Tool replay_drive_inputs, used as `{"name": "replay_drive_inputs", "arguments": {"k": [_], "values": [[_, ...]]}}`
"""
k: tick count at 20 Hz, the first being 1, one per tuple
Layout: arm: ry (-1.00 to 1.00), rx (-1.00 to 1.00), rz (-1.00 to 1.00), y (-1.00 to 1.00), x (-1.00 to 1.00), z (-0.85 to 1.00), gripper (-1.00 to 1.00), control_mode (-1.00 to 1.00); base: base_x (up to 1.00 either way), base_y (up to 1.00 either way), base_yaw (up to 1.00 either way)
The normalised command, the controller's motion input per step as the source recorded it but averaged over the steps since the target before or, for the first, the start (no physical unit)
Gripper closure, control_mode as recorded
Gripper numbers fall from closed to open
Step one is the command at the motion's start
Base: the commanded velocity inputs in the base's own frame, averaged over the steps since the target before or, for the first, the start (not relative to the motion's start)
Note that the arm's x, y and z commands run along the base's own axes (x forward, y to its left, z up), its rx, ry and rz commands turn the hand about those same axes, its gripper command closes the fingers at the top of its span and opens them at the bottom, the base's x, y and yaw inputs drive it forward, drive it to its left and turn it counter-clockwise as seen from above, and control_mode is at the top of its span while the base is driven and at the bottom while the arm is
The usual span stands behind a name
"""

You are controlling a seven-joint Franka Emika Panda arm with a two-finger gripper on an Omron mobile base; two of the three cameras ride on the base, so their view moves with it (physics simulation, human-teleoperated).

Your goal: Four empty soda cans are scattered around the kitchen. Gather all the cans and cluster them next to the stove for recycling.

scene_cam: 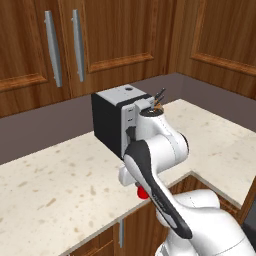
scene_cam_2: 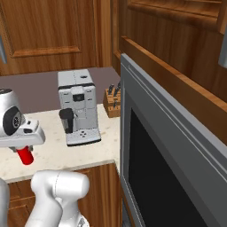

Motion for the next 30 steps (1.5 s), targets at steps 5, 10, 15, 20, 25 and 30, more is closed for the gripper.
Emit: {"name": "replay_drive_inputs", "arguments": {"k": [5, 10, 15, 20, 25, 30], "values": [[-0.03, 0.00, -0.01, 0.09, -0.03, 0.20, 1.00, -1.00, 0.00, 0.00, 0.00], [0.00, 0.01, -0.03, -0.29, 0.00, 0.20, 1.00, -1.00, 0.00, 0.00, 0.00], [-0.02, 0.00, -0.04, -0.30, 0.00, 0.14, 1.00, -1.00, 0.00, 0.00, 0.00], [-0.04, 0.00, -0.03, -0.21, -0.01, 0.01, 1.00, -1.00, 0.00, 0.00, 0.00], [-0.01, 0.00, 0.00, -0.20, 0.00, 0.02, 1.00, -1.00, 0.00, 0.00, 0.00], [0.00, 0.00, 0.00, -0.07, 0.00, 0.00, 1.00, 1.00, -0.05, -0.03, 0.00]]}}
